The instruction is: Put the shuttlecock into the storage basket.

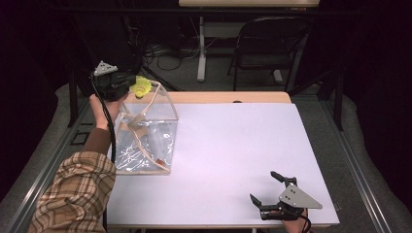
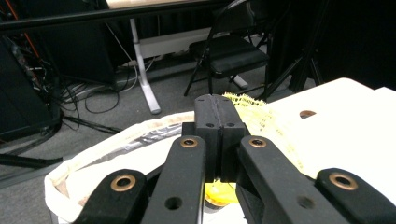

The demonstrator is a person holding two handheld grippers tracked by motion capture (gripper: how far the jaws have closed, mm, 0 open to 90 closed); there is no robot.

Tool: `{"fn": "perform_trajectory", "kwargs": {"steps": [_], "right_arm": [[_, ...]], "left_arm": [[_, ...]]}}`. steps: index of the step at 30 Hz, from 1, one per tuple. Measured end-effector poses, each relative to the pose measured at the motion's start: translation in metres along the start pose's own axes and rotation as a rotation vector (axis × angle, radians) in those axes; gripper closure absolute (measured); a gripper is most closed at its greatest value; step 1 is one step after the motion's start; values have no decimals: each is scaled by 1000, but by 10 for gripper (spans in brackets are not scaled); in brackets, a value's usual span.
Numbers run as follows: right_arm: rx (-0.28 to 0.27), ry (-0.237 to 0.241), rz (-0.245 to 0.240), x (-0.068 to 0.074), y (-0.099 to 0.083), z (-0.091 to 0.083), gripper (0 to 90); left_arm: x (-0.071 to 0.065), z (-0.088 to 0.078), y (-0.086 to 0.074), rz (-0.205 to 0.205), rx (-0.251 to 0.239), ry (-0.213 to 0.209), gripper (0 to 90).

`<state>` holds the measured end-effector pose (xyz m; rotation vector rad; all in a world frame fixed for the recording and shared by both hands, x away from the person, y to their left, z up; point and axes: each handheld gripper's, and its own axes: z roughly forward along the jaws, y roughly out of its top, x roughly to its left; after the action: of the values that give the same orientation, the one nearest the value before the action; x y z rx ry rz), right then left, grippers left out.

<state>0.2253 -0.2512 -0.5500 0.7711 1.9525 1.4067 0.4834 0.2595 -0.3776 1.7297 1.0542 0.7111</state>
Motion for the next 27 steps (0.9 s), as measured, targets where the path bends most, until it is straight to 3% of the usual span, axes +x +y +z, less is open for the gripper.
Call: {"fn": "perform_trajectory", "kwargs": {"steps": [27], "right_arm": [[1, 2, -4, 0, 0, 0, 18]], "left_arm": [[8, 12, -19, -28, 48, 21, 900]]}}
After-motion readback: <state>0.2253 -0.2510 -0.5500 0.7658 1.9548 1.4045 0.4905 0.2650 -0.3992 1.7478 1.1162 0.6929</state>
